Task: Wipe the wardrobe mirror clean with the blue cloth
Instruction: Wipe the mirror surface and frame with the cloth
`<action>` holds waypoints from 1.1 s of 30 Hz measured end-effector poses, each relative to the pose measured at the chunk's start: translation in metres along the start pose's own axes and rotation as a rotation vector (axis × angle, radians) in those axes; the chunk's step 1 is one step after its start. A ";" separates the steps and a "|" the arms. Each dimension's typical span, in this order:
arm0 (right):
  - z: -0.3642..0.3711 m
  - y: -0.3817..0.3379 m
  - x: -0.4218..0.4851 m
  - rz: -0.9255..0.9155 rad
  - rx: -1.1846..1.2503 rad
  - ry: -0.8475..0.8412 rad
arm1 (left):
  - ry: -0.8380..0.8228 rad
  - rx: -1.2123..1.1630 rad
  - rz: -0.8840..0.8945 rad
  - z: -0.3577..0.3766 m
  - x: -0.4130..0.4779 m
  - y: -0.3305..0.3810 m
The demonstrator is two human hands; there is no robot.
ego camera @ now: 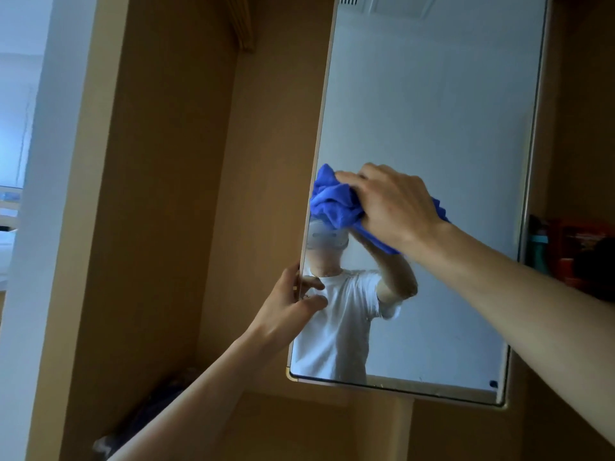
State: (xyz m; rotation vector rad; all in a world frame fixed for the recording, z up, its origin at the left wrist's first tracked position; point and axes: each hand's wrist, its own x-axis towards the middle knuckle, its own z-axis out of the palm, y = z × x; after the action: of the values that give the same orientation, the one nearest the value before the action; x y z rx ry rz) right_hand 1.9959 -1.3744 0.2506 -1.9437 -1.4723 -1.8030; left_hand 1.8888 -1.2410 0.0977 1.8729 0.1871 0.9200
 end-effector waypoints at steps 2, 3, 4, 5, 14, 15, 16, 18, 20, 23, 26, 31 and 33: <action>-0.005 0.010 0.002 0.020 -0.020 0.017 | 0.008 0.011 0.013 0.002 -0.002 0.000; -0.006 0.012 0.002 0.028 -0.027 0.022 | 0.010 0.014 0.019 0.002 -0.002 -0.001; -0.007 0.012 0.001 0.035 -0.032 0.024 | 0.014 0.012 0.021 0.004 -0.003 -0.001; -0.006 0.011 0.000 0.037 -0.037 0.018 | 0.014 0.007 0.024 0.005 -0.003 -0.002; 0.010 -0.013 -0.022 -0.015 -0.016 -0.073 | 0.017 -0.026 0.028 0.009 -0.005 -0.006; 0.011 -0.016 -0.024 -0.033 -0.016 -0.089 | 0.020 -0.027 0.026 0.010 -0.005 -0.006; 0.012 -0.018 -0.024 -0.050 -0.017 -0.104 | 0.019 -0.030 0.023 0.010 -0.005 -0.006; 0.011 -0.020 -0.024 -0.068 -0.012 -0.128 | 0.015 -0.037 0.021 0.010 -0.006 -0.007; 0.006 -0.018 -0.021 -0.065 -0.022 -0.133 | 0.021 -0.032 0.018 0.011 -0.007 -0.007; -0.004 -0.017 -0.004 -0.038 -0.070 -0.098 | 0.030 -0.020 0.015 0.011 -0.008 -0.008; -0.014 -0.018 0.018 0.023 -0.077 -0.077 | 0.027 0.000 0.021 0.010 -0.009 -0.009; -0.015 -0.023 0.020 0.020 -0.083 -0.126 | 0.030 0.009 0.035 0.007 -0.009 -0.009; -0.011 -0.029 0.012 -0.009 -0.093 -0.147 | 0.025 0.009 0.039 0.007 -0.008 -0.010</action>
State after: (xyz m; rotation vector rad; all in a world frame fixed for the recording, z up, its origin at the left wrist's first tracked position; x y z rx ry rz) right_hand 1.9665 -1.3601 0.2488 -2.1598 -1.4643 -1.7980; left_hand 1.8904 -1.2457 0.0839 1.8798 0.1707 0.9715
